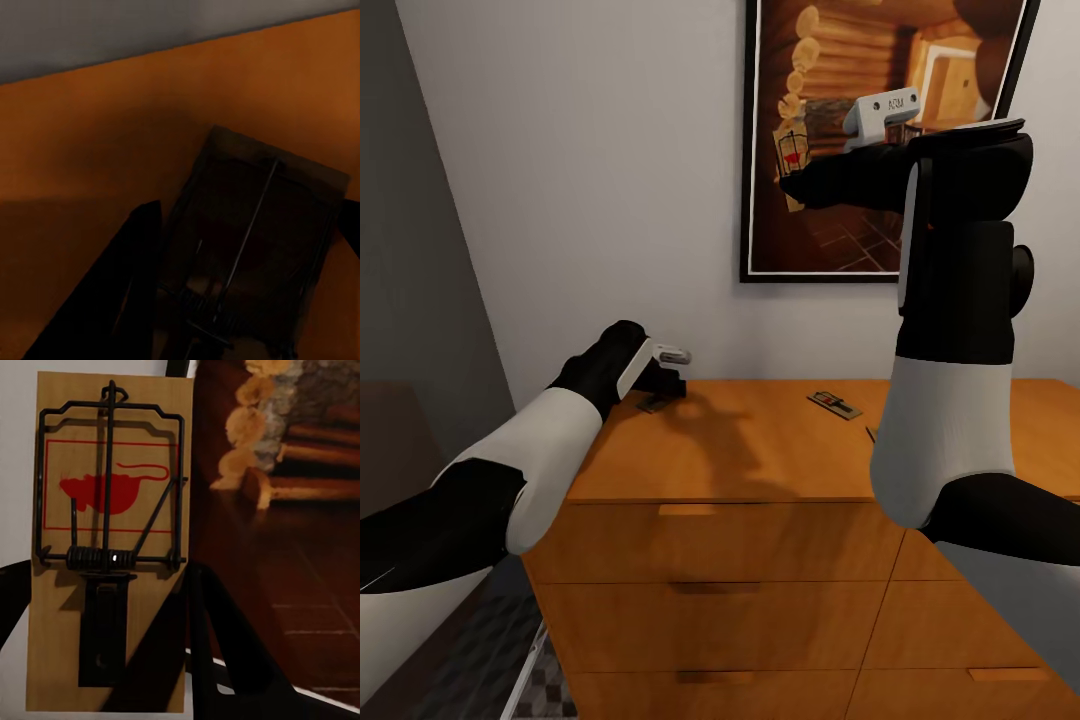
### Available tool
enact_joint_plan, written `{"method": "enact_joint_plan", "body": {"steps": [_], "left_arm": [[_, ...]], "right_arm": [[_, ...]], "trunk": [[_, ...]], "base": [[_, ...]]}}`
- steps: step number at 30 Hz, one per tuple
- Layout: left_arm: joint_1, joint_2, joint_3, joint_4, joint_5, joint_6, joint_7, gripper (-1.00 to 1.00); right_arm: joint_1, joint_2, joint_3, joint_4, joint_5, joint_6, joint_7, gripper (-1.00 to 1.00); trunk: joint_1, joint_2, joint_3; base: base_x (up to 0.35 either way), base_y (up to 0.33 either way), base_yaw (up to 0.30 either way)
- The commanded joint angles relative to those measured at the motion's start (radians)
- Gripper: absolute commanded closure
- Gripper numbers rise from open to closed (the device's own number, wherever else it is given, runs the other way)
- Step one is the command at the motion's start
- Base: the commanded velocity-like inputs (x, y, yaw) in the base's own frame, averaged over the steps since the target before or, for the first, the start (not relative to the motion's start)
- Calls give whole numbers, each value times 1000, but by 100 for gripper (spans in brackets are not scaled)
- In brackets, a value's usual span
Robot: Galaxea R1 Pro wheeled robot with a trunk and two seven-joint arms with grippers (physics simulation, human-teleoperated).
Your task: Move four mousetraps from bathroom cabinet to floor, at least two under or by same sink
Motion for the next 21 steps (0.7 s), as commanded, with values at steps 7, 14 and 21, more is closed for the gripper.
{"method": "enact_joint_plan", "body": {"steps": [7,14,21], "left_arm": [[0,0,-6,25,14,3,2,100],[1,0,-6,25,14,3,3,100],[1,0,-6,25,14,3,2,100]], "right_arm": [[-1,1,-1,-1,7,4,8,100],[-1,1,-2,-1,7,4,8,100],[-1,1,-1,4,7,4,8,100]], "trunk": [[0,0,-1],[0,0,-1],[0,0,-1]], "base": [[0,0,0],[0,0,0],[0,0,0]]}}
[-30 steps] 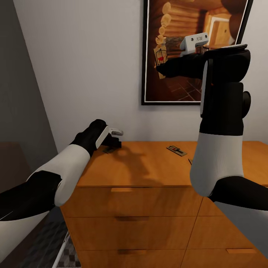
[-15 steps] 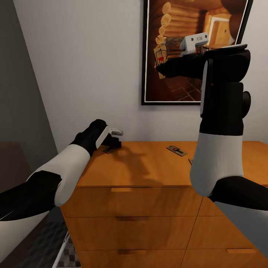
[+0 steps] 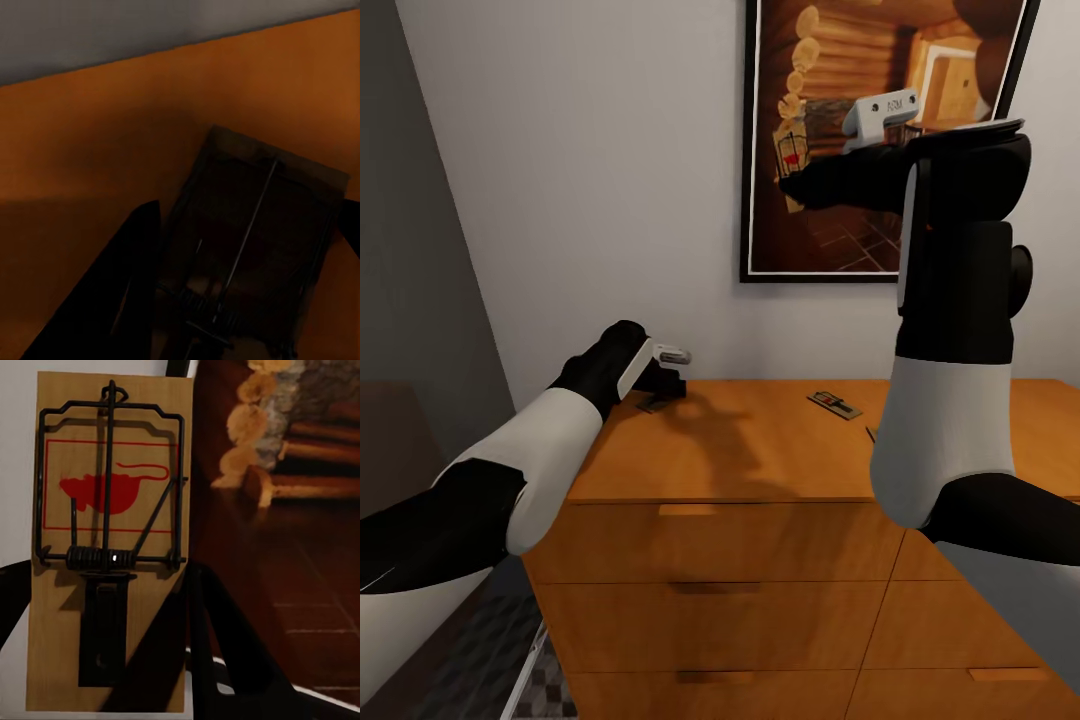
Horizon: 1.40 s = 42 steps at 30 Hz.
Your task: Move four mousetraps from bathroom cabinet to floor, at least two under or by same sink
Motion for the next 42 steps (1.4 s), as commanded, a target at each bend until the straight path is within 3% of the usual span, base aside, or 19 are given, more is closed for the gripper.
{"method": "enact_joint_plan", "body": {"steps": [1,42], "left_arm": [[0,1,-6,28,20,3,2,100],[-1,0,-6,18,21,3,1,100]], "right_arm": [[-1,1,-2,1,7,4,8,100],[-1,1,-2,13,7,4,8,100]], "trunk": [[0,0,-1],[0,0,-1]], "base": [[0,0,0],[-9,0,0]]}}
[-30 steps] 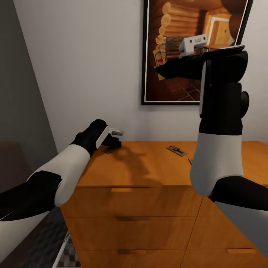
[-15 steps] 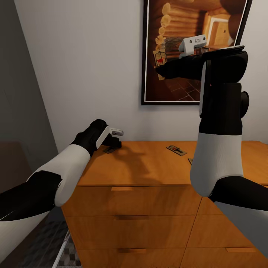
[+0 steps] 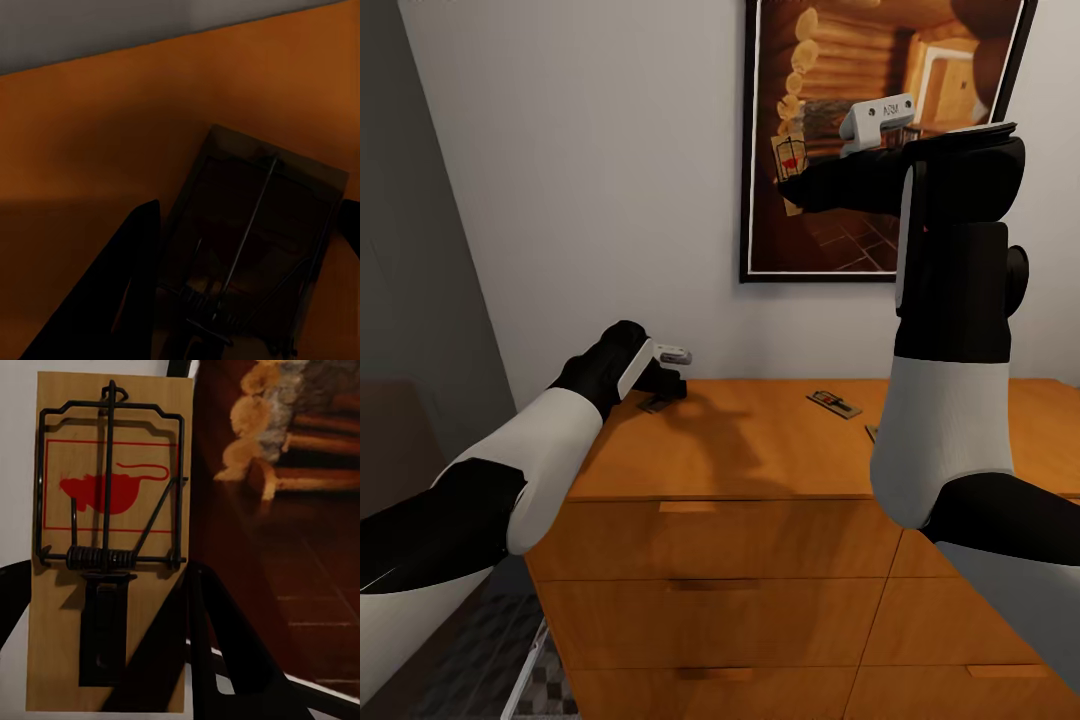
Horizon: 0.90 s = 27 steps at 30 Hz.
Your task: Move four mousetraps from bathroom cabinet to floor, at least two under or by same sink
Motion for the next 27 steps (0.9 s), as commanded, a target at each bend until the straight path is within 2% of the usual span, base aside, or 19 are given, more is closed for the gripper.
{"method": "enact_joint_plan", "body": {"steps": [1,3,13,18,27], "left_arm": [[0,1,-7,16,16,3,2,100],[-1,1,-7,16,16,3,2,100],[0,1,-7,16,16,3,1,100],[-1,1,-7,16,16,3,1,100],[-1,1,-7,16,16,3,1,100]], "right_arm": [[-1,1,-2,-1,7,4,8,100],[-1,1,-2,0,7,4,8,100],[-1,1,-2,0,7,4,8,100],[-1,1,-2,0,7,4,8,100],[-1,1,-2,4,7,4,8,100]], "trunk": [[-4,7,2],[-12,21,8],[-12,21,8],[-31,56,24],[-31,56,24]], "base": [[0,0,0],[0,0,0],[0,0,0],[0,0,0],[0,0,0]]}}
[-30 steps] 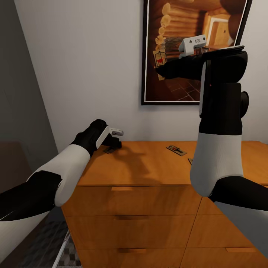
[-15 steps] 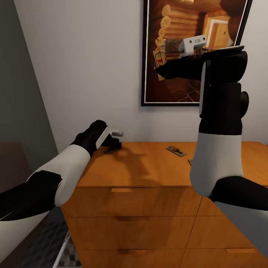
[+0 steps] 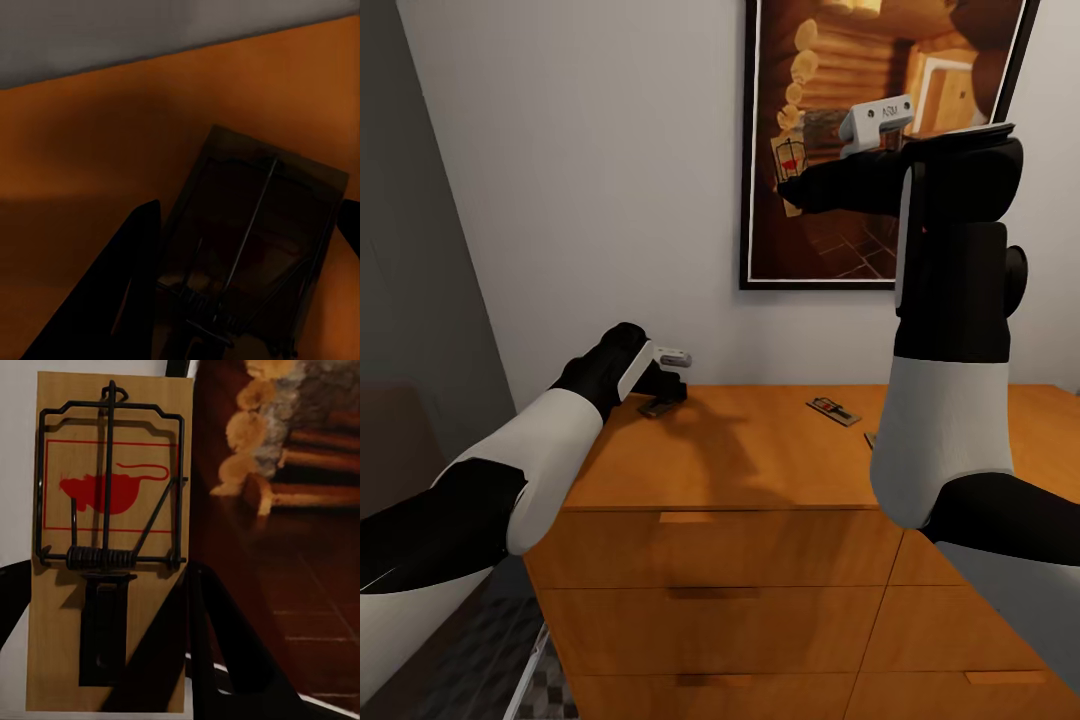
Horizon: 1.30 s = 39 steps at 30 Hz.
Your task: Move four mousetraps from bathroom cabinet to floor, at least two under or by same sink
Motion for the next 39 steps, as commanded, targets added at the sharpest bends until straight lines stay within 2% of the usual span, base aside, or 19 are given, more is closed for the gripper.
{"method": "enact_joint_plan", "body": {"steps": [1,5,8,39], "left_arm": [[-1,1,-7,-1,9,3,3,100],[-1,0,-7,-1,9,3,3,100],[-1,0,-7,0,9,3,3,100],[-1,0,-7,0,9,3,3,100]], "right_arm": [[-1,1,-2,0,7,4,8,100],[-1,1,-2,1,7,4,8,100],[-1,1,-2,2,7,4,8,100],[-1,1,-2,31,7,4,8,100]], "trunk": [[0,-1,-1],[0,-1,-1],[-12,20,8],[-12,20,8]], "base": [[0,0,0],[0,0,0],[0,0,0],[-47,0,0]]}}
